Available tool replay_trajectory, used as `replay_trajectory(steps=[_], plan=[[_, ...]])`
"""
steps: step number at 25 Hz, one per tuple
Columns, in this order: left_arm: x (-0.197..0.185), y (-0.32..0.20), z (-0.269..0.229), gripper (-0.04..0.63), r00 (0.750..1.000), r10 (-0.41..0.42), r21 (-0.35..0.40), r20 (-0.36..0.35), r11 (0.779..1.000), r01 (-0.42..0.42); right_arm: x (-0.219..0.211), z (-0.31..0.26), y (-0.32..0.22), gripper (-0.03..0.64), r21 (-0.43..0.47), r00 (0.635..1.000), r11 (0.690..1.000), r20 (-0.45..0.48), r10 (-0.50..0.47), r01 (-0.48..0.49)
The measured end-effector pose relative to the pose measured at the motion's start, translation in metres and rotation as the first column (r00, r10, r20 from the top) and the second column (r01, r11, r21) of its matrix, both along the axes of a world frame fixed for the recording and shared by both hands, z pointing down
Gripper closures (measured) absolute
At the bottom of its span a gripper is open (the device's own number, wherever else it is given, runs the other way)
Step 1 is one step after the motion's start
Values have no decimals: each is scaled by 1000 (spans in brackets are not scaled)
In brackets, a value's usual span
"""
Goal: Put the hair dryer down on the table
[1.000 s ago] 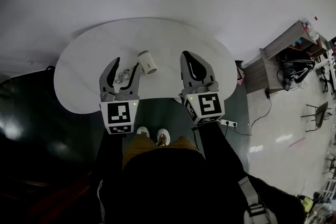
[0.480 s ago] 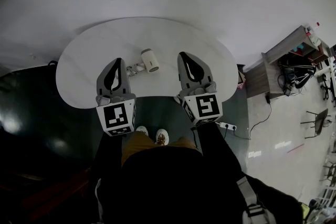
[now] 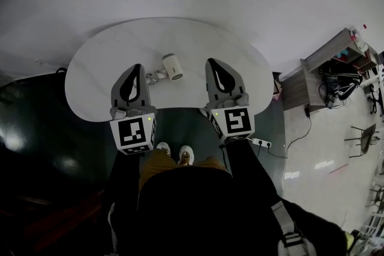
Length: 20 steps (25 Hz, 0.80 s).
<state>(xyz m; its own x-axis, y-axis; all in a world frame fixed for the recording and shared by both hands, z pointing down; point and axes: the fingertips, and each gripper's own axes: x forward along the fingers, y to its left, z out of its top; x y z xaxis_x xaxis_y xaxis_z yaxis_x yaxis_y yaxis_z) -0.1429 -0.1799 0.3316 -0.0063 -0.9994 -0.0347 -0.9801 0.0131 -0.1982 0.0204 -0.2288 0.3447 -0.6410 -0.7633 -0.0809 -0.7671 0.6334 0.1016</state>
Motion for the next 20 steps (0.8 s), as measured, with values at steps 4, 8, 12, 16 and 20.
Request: replay_trajectory(steps=[4,8,12,16,20], plan=[[2,1,1,580,1000,8,-3,3,1000,-8,-1,2,0,589,-3,1000,1000,6,-1,1],[3,1,0,580,1000,16,1,18,1000,-16,-3,1,2,589,0,1000,1000,2,-6,6],[2,-1,0,580,1000,15,0,20,1000,-15,-3,0,1,589,2,1000,1000,-2,-4,4],[-1,-2,3,580,1000,14,-11,21,1000,-13,-5,0,-1,589,0,1000,1000,-1,-1,1],[-4,-4,2,580,1000,10,-11,14,1000,-10,-7,-2,-2,589,2,1000,1000,2,-6,6]])
